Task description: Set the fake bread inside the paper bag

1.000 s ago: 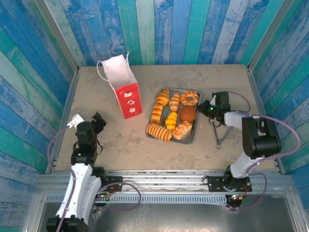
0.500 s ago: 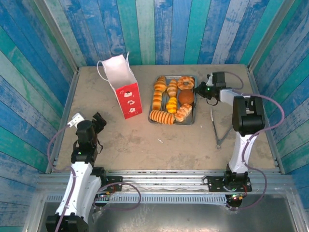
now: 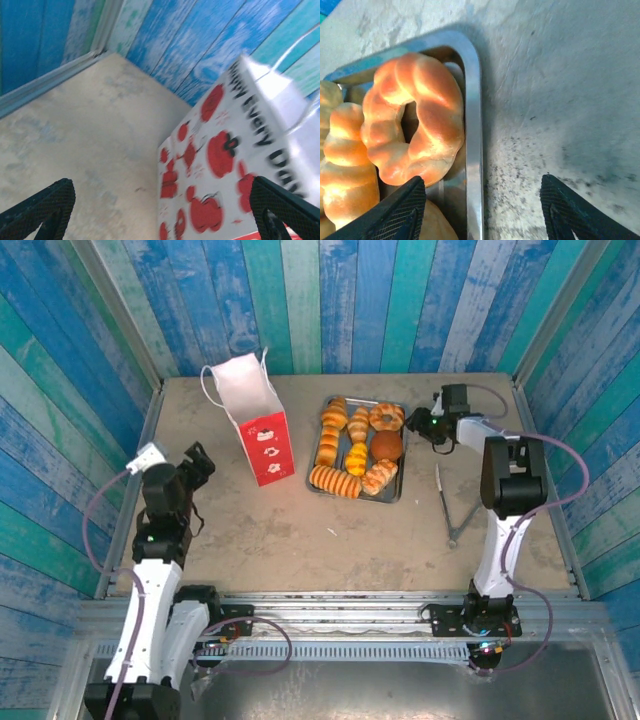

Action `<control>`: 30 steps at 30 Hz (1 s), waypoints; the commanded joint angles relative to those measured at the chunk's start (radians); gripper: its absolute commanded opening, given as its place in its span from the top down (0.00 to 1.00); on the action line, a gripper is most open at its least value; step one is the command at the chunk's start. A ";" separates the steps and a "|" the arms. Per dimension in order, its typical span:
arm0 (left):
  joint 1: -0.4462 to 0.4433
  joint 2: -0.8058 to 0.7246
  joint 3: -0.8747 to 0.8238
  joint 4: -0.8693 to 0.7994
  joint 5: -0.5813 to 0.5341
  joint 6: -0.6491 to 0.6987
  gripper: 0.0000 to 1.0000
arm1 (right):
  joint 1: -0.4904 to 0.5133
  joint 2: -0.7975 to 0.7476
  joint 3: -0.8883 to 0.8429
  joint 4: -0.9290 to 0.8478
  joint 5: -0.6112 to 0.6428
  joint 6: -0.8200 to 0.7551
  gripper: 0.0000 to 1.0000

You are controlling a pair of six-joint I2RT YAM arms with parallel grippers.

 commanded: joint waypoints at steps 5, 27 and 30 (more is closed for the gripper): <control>-0.004 0.186 0.315 -0.238 0.293 0.057 0.01 | -0.007 -0.350 -0.124 -0.059 0.102 -0.040 0.23; -0.244 0.712 0.793 -0.647 -0.184 -0.237 0.06 | -0.010 -0.807 -0.418 -0.247 0.153 0.006 0.00; -0.252 0.753 0.828 -0.647 -0.185 -0.217 0.06 | -0.010 -0.823 -0.427 -0.245 0.152 0.006 0.00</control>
